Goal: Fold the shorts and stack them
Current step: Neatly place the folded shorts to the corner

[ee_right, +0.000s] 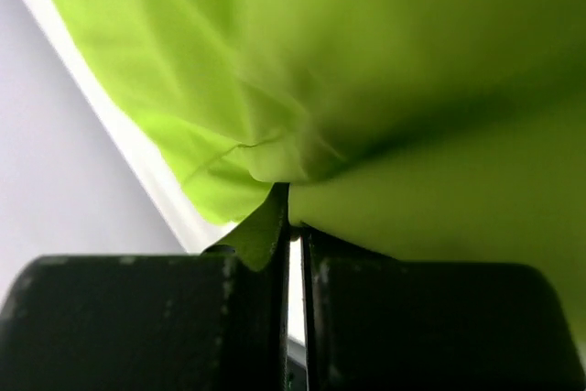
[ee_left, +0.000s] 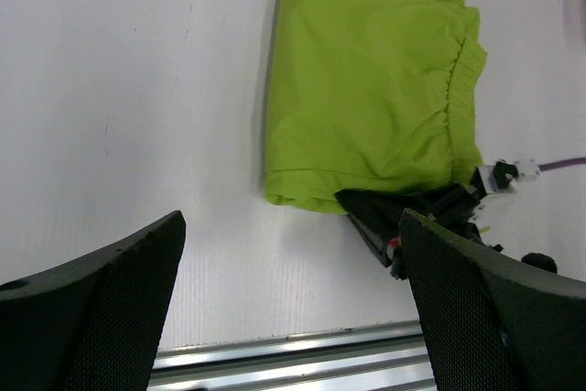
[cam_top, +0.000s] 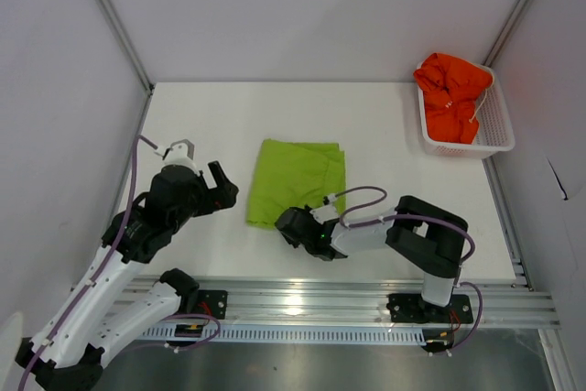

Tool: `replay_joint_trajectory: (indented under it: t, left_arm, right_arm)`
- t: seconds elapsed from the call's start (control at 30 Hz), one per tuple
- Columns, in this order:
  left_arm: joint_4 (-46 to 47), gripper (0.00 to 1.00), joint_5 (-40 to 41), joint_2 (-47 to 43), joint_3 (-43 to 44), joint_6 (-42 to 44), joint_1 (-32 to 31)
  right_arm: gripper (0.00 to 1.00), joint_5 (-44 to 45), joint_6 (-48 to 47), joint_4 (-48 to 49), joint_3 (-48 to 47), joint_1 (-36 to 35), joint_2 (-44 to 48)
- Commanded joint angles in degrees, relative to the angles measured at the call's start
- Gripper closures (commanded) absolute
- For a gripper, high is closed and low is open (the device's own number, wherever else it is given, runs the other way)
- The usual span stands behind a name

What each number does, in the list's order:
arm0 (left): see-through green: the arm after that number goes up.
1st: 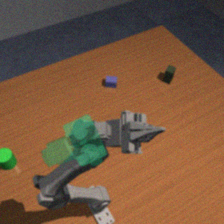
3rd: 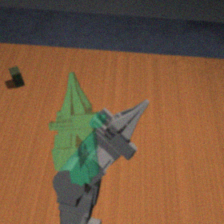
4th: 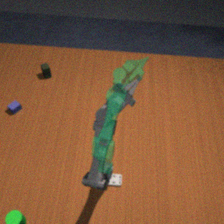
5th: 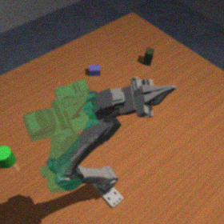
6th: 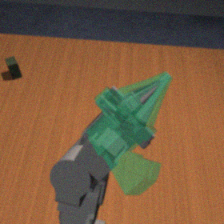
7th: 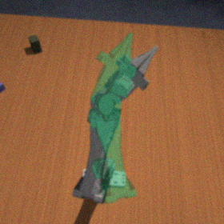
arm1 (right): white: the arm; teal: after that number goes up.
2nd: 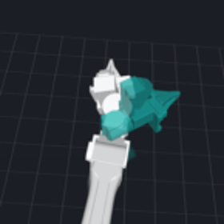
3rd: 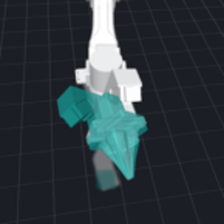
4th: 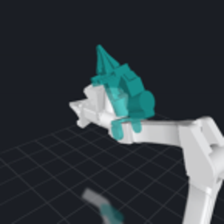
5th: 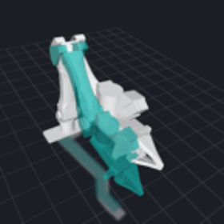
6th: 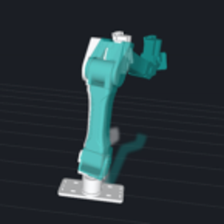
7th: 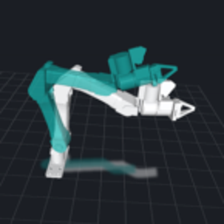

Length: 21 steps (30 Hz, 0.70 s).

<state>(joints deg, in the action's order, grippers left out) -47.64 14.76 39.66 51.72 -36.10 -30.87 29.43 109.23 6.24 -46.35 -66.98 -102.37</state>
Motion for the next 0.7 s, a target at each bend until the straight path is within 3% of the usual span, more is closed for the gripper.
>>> replay_joint_trajectory:
  t: [0.0,0.07,0.2,0.33,0.47,0.67]
  left_arm:
    - [-0.61,0.01,1.84,0.24,3.21,1.55,0.38]
    - [-0.79,0.01,2.28,0.33,3.82,1.64,0.46]
    - [-0.44,0.01,2.55,0.16,3.65,1.64,0.46]
    - [0.53,0.01,2.11,0.24,2.51,1.47,0.46]
    - [2.72,0.01,1.5,0.5,0.49,1.12,0.46]
    - [3.43,0.01,0.79,2.18,0.22,1.47,0.38]
  right_arm:
    - [1.0,-7.78,-12.62,3.07,-7.26,-1.74,-4.59]
    - [1.0,-10.34,-19.88,8.84,-7.88,-4.03,-5.91]
    - [1.0,-17.29,-32.48,7.57,-7.36,-6.58,-4.26]
    - [1.0,-20.81,-37.68,5.36,4.63,-6.68,1.89]
    - [1.0,-25.55,-39.52,7.21,14.79,1.39,7.35]
    - [0.96,-25.56,-52.96,-4.2,8.05,11.5,7.8]
